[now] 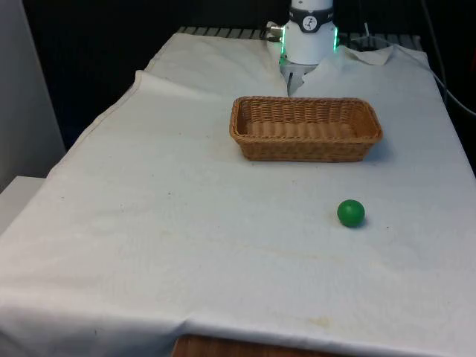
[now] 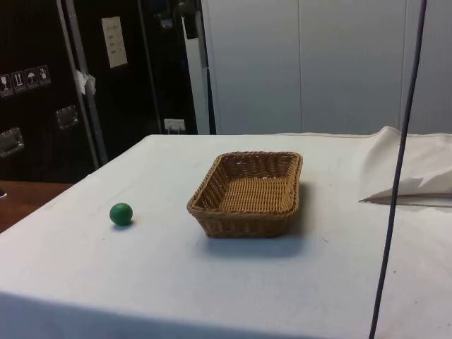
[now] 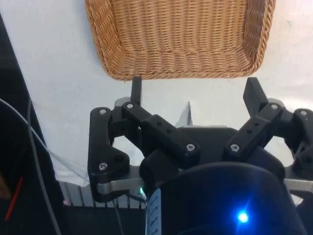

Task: Pick up the ball and place it into the basket.

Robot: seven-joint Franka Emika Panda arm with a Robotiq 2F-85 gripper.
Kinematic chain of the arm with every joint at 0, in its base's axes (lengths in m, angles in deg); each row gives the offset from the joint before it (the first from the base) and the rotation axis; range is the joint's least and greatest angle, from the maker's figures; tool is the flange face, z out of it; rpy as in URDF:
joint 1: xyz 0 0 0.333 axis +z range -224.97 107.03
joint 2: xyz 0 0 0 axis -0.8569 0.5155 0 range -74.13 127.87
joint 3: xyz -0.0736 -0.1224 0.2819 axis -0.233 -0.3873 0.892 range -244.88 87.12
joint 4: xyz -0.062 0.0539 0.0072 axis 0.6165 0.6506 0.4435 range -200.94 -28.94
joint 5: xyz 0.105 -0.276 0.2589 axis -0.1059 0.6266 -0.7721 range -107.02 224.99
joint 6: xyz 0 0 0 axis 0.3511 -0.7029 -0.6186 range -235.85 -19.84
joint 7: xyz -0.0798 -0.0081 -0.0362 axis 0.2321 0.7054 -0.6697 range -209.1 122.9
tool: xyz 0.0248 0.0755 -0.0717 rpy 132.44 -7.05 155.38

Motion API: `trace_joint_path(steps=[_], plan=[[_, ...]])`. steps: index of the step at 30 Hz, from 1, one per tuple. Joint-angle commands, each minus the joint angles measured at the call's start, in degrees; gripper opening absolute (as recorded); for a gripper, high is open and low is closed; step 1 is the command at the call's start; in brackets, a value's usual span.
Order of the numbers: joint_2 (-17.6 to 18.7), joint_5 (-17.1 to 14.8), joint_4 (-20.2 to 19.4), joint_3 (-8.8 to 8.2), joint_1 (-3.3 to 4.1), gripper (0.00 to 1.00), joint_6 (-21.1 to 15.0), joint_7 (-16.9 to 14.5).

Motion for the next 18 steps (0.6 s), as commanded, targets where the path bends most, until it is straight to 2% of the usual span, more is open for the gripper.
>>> trace_joint_path(steps=[1,8,10,11,16,18], plan=[[0.80,-0.29,0.74,0.11,0.06,1.00,0.11,0.29],[4.70,-0.74,4.30,1.03,0.11,1.00,-0.06,0.92],[3.90,-0.34,3.55,0.86,0.00,1.00,-0.23,0.63],[5.84,-0.80,5.27,1.32,0.06,1.00,-0.11,1.15],[9.05,-0.69,6.70,2.12,0.11,1.00,-1.43,2.01],[9.00,-0.52,6.53,2.18,0.00,1.00,-1.49,1.78]])
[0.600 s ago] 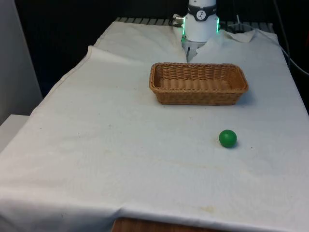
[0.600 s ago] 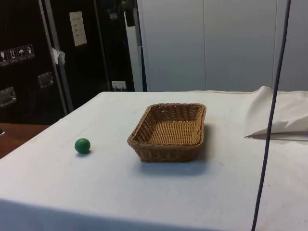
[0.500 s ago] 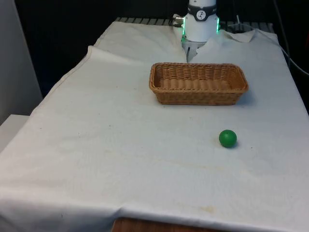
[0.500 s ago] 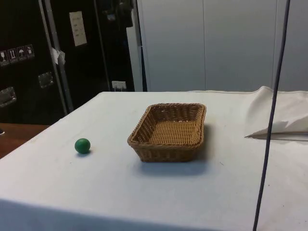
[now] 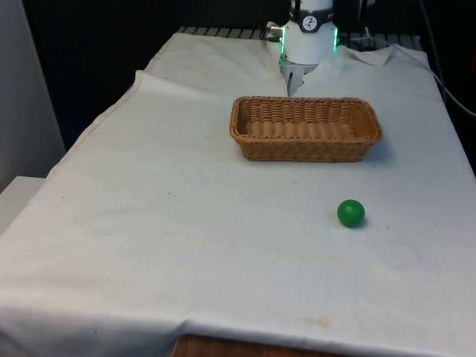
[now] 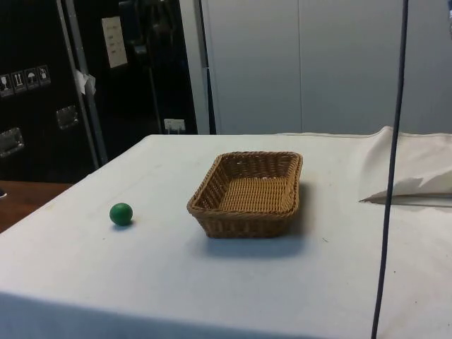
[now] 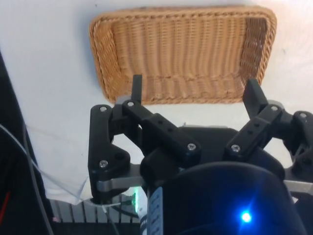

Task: Pick up the ball and place it into the basket.

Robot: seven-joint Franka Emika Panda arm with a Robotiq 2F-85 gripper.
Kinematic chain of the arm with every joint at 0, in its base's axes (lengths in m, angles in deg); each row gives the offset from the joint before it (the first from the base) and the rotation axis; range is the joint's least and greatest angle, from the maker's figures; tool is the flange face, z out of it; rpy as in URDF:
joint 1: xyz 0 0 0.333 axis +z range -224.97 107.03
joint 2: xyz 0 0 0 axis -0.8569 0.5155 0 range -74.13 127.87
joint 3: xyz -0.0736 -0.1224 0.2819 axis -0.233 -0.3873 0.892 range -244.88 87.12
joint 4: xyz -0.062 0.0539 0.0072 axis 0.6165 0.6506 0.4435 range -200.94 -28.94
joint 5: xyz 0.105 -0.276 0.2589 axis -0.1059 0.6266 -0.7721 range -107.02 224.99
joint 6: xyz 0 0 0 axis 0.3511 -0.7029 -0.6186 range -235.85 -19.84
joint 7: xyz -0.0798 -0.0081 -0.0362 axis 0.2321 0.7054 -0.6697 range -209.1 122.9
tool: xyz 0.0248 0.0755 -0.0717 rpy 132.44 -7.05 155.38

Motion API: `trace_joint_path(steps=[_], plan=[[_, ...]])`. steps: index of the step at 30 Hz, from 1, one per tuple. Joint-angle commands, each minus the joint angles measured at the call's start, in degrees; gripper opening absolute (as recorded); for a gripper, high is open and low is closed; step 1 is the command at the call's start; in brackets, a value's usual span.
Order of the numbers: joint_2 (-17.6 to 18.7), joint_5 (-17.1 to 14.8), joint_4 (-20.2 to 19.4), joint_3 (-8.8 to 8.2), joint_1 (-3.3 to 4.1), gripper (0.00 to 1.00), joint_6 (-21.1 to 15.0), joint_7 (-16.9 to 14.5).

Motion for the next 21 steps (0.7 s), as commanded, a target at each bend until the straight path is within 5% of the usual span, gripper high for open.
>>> trace_joint_path(steps=[1,9,21], plan=[[1.09,-0.11,0.52,0.29,0.11,1.00,-0.63,0.52],[5.44,-0.06,2.64,1.55,0.00,1.00,-3.09,1.60],[15.41,-3.84,10.83,2.52,-0.11,1.00,-4.87,2.06]])
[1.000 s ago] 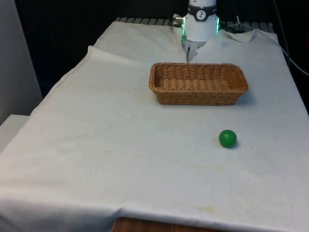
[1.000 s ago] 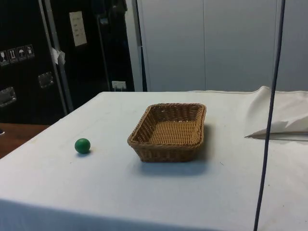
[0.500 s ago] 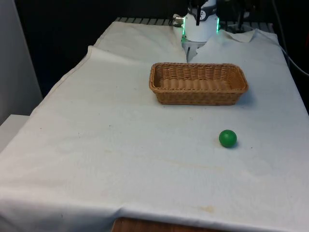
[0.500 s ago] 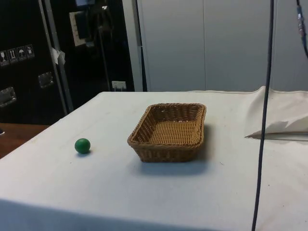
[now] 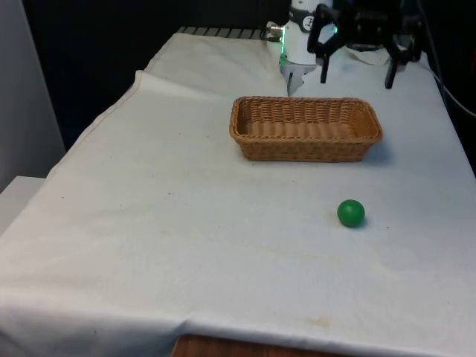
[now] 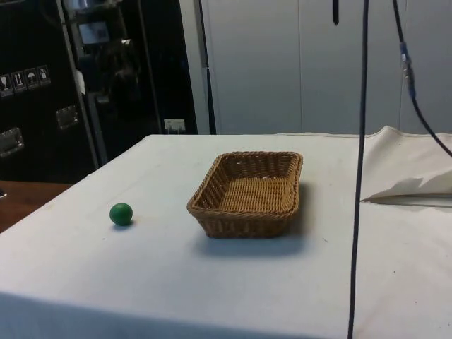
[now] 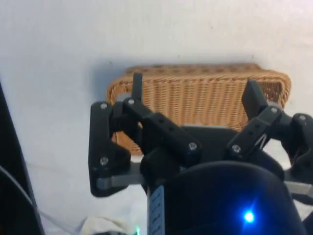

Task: Pick up the ball and place it into the basket.

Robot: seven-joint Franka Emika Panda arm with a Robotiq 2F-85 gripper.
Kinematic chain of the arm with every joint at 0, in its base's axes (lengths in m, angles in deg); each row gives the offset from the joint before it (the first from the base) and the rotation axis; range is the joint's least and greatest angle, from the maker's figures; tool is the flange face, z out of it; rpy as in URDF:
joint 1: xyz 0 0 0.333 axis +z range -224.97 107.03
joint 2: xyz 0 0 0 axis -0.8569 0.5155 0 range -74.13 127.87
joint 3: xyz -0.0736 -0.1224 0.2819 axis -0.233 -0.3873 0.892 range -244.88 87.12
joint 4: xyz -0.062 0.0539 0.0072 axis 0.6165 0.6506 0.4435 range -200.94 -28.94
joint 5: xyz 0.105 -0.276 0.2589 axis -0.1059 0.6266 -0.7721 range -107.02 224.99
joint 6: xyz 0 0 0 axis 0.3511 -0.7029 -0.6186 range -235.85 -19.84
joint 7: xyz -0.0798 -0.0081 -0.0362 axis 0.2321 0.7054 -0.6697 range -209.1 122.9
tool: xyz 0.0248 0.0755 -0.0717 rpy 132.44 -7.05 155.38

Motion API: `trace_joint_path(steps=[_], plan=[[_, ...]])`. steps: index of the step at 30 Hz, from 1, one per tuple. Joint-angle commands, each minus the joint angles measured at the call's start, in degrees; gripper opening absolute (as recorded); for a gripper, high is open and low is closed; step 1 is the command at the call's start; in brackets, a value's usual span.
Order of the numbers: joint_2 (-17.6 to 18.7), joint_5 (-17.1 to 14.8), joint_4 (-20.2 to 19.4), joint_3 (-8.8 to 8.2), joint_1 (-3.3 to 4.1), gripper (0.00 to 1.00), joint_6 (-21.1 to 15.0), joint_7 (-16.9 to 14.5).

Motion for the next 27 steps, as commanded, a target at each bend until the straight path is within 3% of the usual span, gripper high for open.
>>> trace_joint_path(steps=[1,16,17,20,25,26,27], plan=[[1.26,-0.92,1.03,0.34,-0.11,1.00,-0.46,0.11],[8.71,-3.67,7.91,1.15,-0.34,1.00,-5.04,0.00],[7.79,-2.98,6.82,0.80,0.00,1.00,-4.87,0.06],[9.51,-4.24,8.54,1.20,-0.46,1.00,-6.02,-0.57],[10.20,-5.84,7.33,1.32,-0.63,1.00,-8.71,-2.29],[10.31,-5.27,7.68,0.86,-0.23,1.00,-7.73,-1.78],[10.26,-6.07,6.99,1.26,-0.63,1.00,-9.11,-2.69]])
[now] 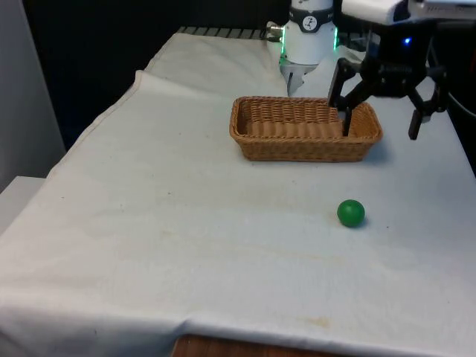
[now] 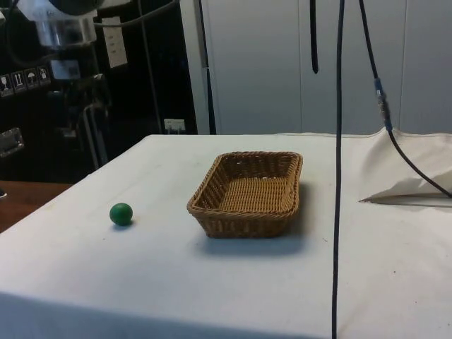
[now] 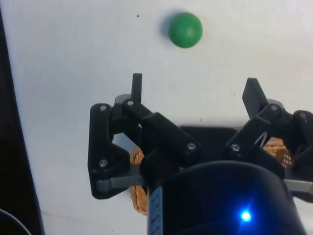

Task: Pick up the ball and place it into the basket.

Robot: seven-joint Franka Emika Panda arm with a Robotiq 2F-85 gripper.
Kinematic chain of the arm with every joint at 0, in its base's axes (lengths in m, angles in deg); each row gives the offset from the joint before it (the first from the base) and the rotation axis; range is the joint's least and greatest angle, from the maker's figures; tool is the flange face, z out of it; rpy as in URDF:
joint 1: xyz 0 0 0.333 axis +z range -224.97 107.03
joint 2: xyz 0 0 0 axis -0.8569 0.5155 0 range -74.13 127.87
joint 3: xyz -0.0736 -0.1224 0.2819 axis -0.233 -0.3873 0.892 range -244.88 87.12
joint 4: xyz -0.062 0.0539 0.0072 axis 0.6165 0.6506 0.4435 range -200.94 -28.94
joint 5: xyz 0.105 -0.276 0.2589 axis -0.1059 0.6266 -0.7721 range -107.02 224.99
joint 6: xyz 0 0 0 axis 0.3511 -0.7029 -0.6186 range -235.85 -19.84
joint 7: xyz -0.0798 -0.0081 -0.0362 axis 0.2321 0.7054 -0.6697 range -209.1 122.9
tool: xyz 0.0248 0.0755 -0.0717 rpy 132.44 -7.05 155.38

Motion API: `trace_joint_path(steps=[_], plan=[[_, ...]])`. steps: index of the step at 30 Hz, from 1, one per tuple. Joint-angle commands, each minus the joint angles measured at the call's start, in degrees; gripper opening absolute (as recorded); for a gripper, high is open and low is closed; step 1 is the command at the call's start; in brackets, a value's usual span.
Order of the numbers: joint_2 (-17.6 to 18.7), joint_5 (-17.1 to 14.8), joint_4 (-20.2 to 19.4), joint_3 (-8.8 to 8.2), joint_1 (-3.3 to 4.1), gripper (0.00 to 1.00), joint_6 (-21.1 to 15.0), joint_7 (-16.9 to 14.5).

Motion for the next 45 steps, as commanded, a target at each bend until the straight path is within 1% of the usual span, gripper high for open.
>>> trace_joint_path(steps=[1,4,6,7,8,11,13,14,15,16,19,22,23,25,30,32,33,34,35,36,38,39,41,42,43,44,45], plan=[[-0.11,-0.80,-0.69,0.40,-0.40,1.00,-1.32,-0.92],[-0.23,-1.72,-2.01,0.46,-0.57,1.00,-2.81,-2.18],[-0.23,-2.86,-3.32,0.46,-0.80,1.00,-4.24,-3.72],[0.00,-2.01,-2.58,0.00,-0.34,1.00,-2.92,-2.75],[-0.23,-2.86,-3.32,0.46,-0.80,1.00,-4.24,-3.72],[-0.17,-4.30,-5.10,0.46,-1.09,1.00,-6.13,-5.84],[-0.06,-4.98,-5.96,0.46,-1.03,1.00,-7.10,-6.76],[0.29,-5.44,-6.70,0.57,-0.80,1.00,-8.08,-7.33],[0.00,-4.81,-6.47,0.11,-0.74,1.00,-6.99,-6.93],[0.34,-5.44,-7.05,0.74,-0.80,1.00,-8.54,-7.51],[1.32,-5.33,-7.51,1.66,-0.86,1.00,-10.20,-7.51],[2.35,-5.27,-7.39,2.12,-0.74,1.00,-11.12,-7.22],[1.95,-4.87,-7.68,1.89,-0.69,1.00,-10.71,-7.16],[3.15,-5.27,-7.22,2.52,-0.74,1.00,-11.75,-7.05],[5.27,-5.33,-6.70,2.98,-1.03,1.00,-13.12,-7.22],[5.84,-5.50,-6.82,3.04,-1.43,1.00,-13.64,-7.62],[5.67,-4.87,-6.82,2.58,-0.80,1.00,-13.12,-6.99],[6.13,-5.56,-6.88,3.04,-1.55,1.00,-13.87,-7.85],[6.36,-5.67,-6.93,2.98,-1.66,1.00,-14.09,-8.02],[6.93,-6.07,-7.10,2.81,-2.01,1.00,-14.44,-8.88],[7.10,-6.25,-7.10,2.64,-2.12,1.00,-14.50,-9.22],[7.56,-6.65,-7.22,2.41,-2.29,1.00,-14.61,-9.97],[7.91,-6.93,-7.45,2.18,-2.41,1.00,-14.84,-10.77],[8.02,-6.99,-7.56,2.12,-2.41,1.00,-14.95,-10.94],[7.96,-6.65,-7.22,1.78,-2.18,1.00,-14.04,-10.43],[8.08,-7.05,-7.73,2.12,-2.35,1.00,-15.13,-11.06],[8.14,-7.05,-7.91,2.18,-2.29,1.00,-15.30,-11.17]])
